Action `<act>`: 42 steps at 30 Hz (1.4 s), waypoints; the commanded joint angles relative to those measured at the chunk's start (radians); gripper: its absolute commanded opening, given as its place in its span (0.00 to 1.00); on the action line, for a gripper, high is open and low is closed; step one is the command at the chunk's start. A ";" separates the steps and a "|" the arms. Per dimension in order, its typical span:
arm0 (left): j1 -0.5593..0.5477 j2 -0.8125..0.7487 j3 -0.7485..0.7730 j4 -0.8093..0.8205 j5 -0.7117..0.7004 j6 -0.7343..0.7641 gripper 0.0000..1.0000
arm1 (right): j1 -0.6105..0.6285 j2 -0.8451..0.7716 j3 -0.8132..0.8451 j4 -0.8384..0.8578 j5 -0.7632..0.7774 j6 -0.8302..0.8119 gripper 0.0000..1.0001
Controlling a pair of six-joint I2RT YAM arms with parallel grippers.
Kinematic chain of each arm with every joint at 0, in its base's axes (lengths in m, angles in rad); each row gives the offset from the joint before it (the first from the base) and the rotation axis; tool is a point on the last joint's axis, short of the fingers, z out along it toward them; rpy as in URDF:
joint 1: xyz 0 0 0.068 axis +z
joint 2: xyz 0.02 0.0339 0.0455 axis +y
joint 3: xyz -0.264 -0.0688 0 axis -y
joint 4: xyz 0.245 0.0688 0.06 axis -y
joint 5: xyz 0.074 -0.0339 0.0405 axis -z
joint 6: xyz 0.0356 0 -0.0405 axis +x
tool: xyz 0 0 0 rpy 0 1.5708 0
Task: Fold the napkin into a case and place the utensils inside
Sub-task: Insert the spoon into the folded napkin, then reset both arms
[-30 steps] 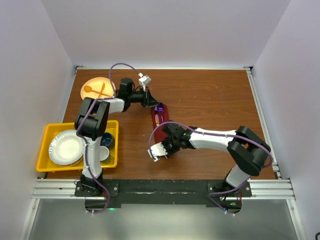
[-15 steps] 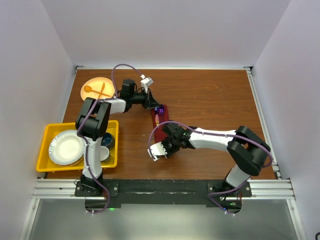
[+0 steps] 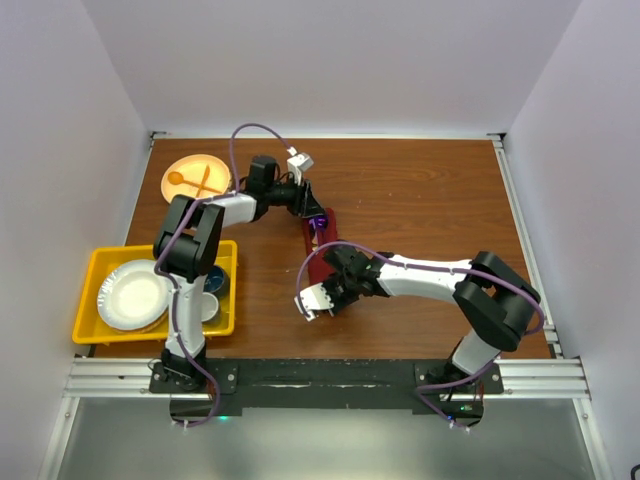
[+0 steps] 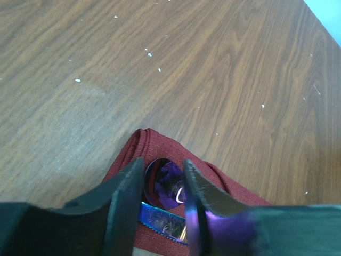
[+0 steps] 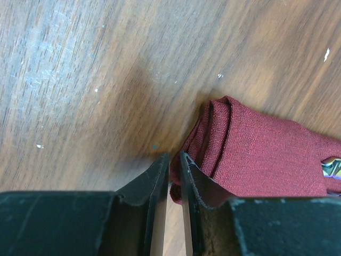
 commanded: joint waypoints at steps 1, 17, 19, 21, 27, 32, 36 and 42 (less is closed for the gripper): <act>-0.002 -0.034 0.049 -0.007 -0.038 0.059 0.45 | 0.003 -0.001 0.019 -0.044 -0.013 0.002 0.22; 0.053 -0.269 0.135 -0.188 -0.224 0.171 1.00 | 0.003 -0.219 0.037 -0.283 -0.148 -0.028 0.35; 0.090 -0.310 0.155 -0.295 -0.226 0.211 1.00 | -0.008 -0.291 0.048 -0.269 -0.128 0.066 0.36; 0.112 -0.358 0.184 -0.399 -0.248 0.279 1.00 | -0.035 -0.350 0.063 -0.234 -0.105 0.203 0.43; 0.125 -0.395 0.356 -0.787 -0.403 0.312 1.00 | -0.256 -0.424 0.152 -0.148 -0.030 0.625 0.81; 0.135 -0.448 0.344 -0.968 -0.360 0.352 1.00 | -0.486 -0.418 0.215 -0.145 0.015 0.886 0.98; 0.135 -0.578 0.111 -0.870 -0.455 0.320 1.00 | -0.594 -0.458 0.154 -0.143 0.038 0.986 0.98; 0.135 -0.671 -0.087 -0.873 -0.496 0.321 1.00 | -0.672 -0.575 -0.025 -0.137 0.046 1.084 0.98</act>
